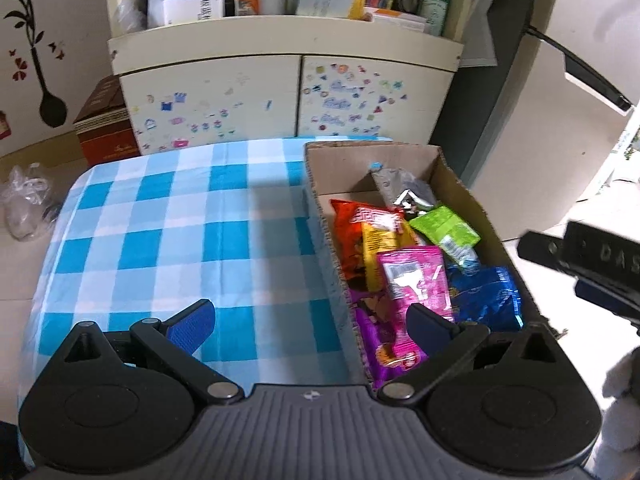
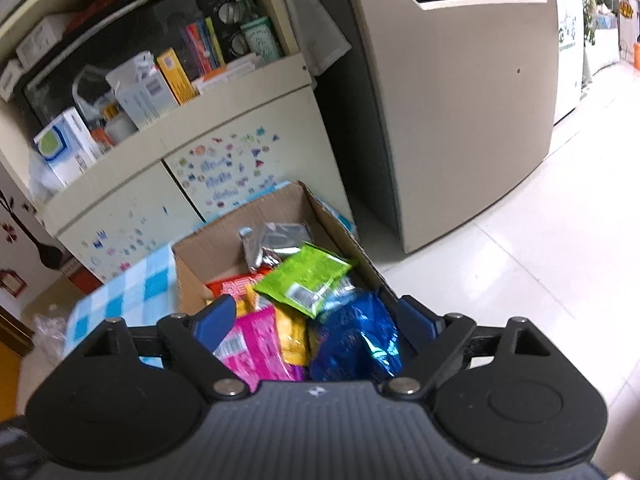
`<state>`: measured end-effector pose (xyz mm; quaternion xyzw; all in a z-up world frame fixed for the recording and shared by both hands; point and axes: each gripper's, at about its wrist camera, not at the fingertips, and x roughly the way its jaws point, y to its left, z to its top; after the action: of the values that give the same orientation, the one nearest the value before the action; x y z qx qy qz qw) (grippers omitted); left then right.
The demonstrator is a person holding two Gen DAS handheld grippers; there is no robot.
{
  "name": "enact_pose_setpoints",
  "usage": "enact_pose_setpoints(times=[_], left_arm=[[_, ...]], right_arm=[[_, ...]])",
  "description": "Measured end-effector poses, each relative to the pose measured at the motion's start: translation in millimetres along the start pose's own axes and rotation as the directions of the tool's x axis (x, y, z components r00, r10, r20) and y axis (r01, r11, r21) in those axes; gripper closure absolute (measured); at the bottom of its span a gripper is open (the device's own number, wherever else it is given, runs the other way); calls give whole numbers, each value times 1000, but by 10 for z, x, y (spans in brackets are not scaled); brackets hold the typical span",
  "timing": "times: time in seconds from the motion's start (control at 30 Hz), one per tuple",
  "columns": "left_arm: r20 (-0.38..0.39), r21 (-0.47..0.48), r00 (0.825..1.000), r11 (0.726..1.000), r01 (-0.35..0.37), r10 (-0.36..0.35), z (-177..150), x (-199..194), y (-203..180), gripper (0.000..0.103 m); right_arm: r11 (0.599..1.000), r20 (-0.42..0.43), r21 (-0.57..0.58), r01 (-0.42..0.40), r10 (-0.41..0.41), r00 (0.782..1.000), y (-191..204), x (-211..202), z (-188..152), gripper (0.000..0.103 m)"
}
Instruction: Organize snacks
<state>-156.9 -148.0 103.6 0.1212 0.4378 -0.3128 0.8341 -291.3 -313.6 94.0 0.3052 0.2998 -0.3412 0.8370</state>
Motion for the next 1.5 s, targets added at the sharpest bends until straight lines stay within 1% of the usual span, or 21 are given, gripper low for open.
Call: enact_pose_setpoints(times=[0.2,0.3,0.63,0.77,0.93,1.33,1.5], left_arm=[[-8,-13,1000,1000,-11,11,-15,-10,73,0],[-8,-21,1000,1000,-18,18,-17,-24,97,0],[-12,-26,999,999,-45,44,-21,-54,103,0],[-11,-9,999,999,-50,50,-11,-53,74,0],[-3,11,998,998,-65,65,-6,-66,4,0],[15,66,988,986,-153,152,-23,-29,-146,0],[7,80,986,983,-168,168,-14,5,-184,0]], right_arm=[[999,-25,-39,18,-19,999,63,-20,-132,14],[998,-38,-60,28,-31,999,91,-40,-200,12],[995,-43,-88,49,-53,998,108,-82,-281,12],[994,-44,-93,49,-53,998,107,-92,-293,12],[988,-51,-140,71,-79,996,165,-71,-321,12],[985,-46,-149,92,-100,994,147,-81,-317,12],[984,-50,-144,103,-111,993,149,-70,-316,12]])
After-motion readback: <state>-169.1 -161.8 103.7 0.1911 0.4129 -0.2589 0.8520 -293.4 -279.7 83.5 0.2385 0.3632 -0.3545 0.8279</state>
